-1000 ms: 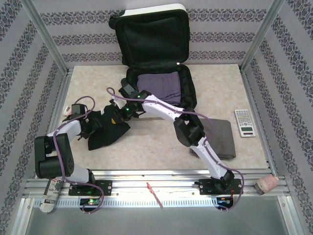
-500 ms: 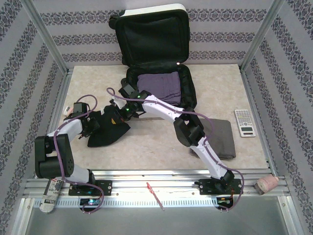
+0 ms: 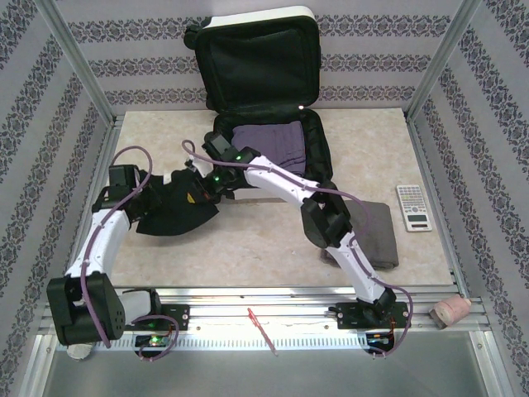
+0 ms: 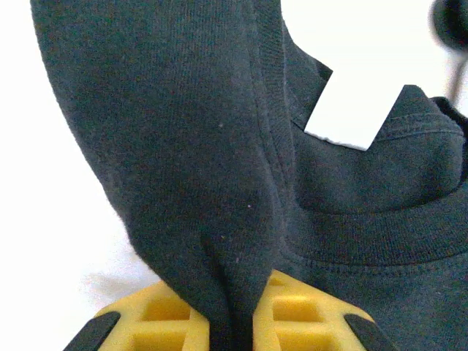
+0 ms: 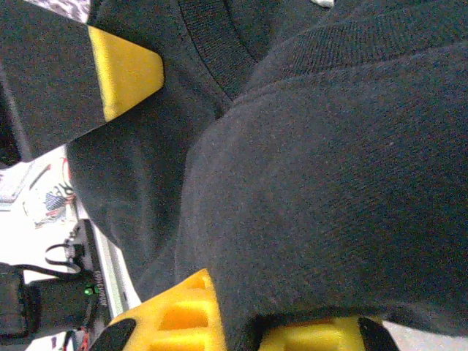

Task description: Pack the luggage

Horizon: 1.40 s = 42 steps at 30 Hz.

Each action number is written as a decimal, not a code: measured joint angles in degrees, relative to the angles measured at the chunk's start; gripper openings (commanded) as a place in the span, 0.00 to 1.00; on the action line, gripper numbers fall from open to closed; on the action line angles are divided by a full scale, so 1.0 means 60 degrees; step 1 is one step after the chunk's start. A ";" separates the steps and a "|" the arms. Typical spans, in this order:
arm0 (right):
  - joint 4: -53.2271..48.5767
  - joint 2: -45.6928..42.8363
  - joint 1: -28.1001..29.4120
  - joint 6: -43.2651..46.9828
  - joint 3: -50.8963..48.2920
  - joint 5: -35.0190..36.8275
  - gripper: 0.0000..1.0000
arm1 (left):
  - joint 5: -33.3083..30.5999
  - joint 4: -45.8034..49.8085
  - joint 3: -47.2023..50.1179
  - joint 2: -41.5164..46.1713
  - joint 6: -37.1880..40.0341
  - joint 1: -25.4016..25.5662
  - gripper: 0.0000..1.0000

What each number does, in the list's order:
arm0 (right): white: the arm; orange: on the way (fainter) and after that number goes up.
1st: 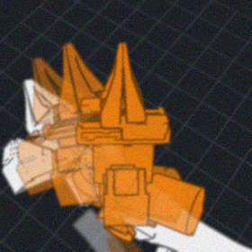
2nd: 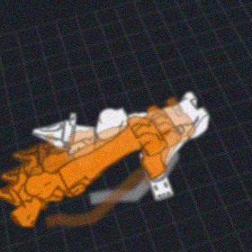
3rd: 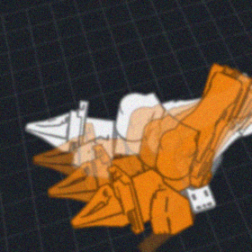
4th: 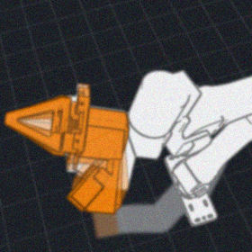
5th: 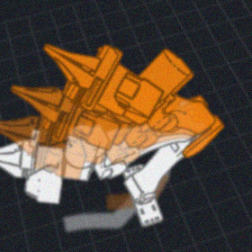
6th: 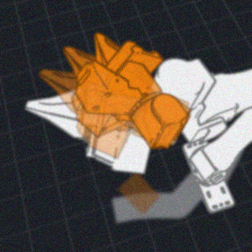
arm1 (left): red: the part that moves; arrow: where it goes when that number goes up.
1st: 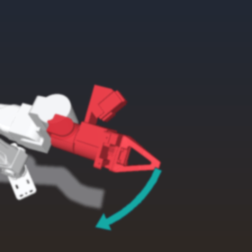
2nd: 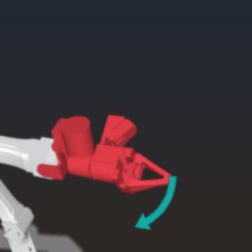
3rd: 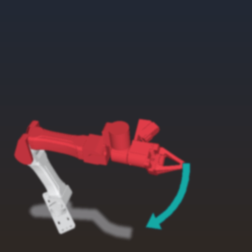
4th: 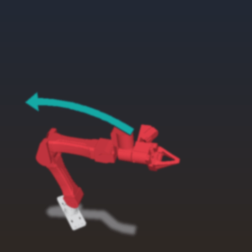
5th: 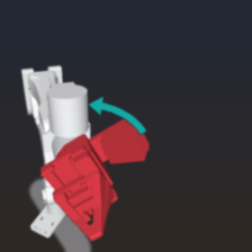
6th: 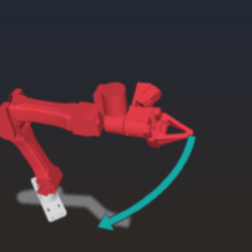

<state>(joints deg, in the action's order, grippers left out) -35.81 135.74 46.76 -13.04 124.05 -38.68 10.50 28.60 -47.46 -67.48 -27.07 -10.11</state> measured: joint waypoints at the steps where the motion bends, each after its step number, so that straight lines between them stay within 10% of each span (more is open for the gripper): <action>1: 0.0004 -0.0182 -0.0029 0.0004 0.0004 -0.0004 0.00 | 0.0036 0.0087 -0.0157 0.0146 -0.0018 0.0000 0.00; 15: -0.0248 -0.0925 -0.0954 0.0222 0.0237 -0.0142 0.00 | 0.0423 -0.0255 -0.0994 0.0306 -0.1042 0.0973 0.00; 42: -0.0707 -0.2291 -0.5125 0.0787 -0.0845 0.0076 0.00 | 0.0280 -0.1851 -0.8036 -0.6983 -0.1570 0.4375 0.00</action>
<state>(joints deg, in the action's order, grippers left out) -40.05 121.99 16.01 -8.32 118.98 -38.22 12.19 17.50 -95.68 -109.38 -36.49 16.14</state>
